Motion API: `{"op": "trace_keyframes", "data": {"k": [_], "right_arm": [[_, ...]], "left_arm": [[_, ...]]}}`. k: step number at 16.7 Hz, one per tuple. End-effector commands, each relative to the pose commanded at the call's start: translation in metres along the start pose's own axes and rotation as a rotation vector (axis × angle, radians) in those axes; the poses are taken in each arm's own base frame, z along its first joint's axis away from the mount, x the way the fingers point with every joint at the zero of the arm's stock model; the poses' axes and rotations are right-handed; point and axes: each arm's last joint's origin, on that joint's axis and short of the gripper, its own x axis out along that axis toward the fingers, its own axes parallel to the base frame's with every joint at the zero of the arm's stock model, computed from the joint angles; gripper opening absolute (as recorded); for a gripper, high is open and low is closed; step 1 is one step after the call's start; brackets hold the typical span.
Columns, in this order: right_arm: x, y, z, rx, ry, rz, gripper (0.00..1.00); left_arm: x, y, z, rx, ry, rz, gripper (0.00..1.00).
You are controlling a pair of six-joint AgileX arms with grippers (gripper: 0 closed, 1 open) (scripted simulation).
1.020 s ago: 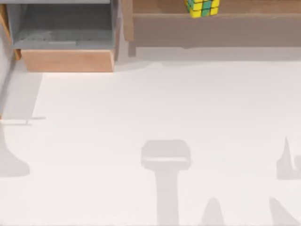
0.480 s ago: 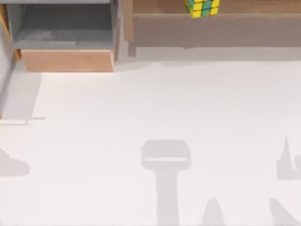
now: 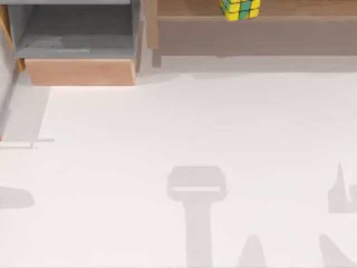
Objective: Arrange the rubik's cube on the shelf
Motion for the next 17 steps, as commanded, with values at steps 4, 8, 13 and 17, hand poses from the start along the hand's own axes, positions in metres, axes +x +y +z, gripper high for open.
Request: {"op": "trace_keyframes", "data": {"k": [4, 8, 13, 17], "right_arm": [[0.0, 0.0, 0.0, 0.0, 0.0, 0.0, 1.0], [0.0, 0.0, 0.0, 0.0, 0.0, 0.0, 1.0], [0.0, 0.0, 0.0, 0.0, 0.0, 0.0, 1.0], [0.0, 0.0, 0.0, 0.0, 0.0, 0.0, 1.0]], "left_arm": [[0.0, 0.0, 0.0, 0.0, 0.0, 0.0, 0.0], [0.004, -0.003, -0.002, -0.01, 0.011, -0.013, 0.0], [0.05, -0.004, -0.003, -0.02, 0.006, -0.015, 0.0], [0.063, -0.004, 0.0, -0.016, 0.002, -0.016, 0.0]]}}
